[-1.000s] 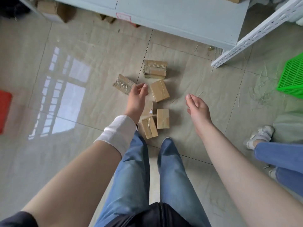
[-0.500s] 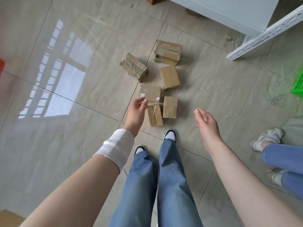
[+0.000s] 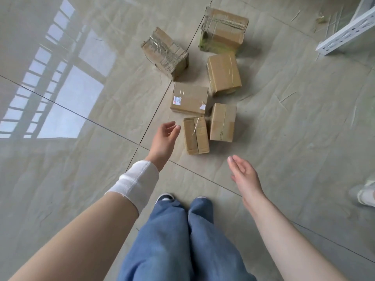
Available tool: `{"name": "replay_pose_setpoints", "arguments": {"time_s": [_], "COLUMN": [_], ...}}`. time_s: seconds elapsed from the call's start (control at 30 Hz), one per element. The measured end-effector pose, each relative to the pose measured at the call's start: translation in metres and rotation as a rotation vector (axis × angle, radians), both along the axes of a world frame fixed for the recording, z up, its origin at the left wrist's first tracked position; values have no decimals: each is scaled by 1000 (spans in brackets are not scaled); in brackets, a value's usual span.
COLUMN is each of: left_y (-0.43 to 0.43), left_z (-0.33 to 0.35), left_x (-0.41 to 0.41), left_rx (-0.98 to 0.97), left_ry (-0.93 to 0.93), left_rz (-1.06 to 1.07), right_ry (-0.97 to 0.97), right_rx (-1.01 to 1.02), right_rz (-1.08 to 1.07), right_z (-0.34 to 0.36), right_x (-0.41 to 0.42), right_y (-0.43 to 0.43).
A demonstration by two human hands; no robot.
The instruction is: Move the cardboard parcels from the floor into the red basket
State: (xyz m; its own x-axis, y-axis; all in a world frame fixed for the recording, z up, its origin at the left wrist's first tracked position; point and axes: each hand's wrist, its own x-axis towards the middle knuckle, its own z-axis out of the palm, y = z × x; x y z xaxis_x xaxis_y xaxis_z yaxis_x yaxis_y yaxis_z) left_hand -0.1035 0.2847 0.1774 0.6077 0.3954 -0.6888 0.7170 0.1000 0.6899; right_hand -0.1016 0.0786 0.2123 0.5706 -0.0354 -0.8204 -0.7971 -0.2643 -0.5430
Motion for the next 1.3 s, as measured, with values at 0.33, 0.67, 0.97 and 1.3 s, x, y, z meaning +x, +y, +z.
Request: {"name": "replay_pose_setpoints", "arguments": {"time_s": [0.33, 0.67, 0.97, 1.3], "left_y": [10, 7, 15, 50], "left_z": [-205, -248, -214, 35], "left_x": [34, 50, 33, 0], "left_rx": [108, -11, -22, -20], "left_ry": [-155, -259, -241, -263], "left_rz": [-137, -207, -135, 136], "right_ry": [-18, -17, -10, -22], "right_rx": [-2, 209, 210, 231], "right_rz": [152, 30, 78, 221], "right_z": [-226, -276, -241, 3], "right_x": [-3, -5, -6, 9], "right_y": [13, 37, 39, 68]}}
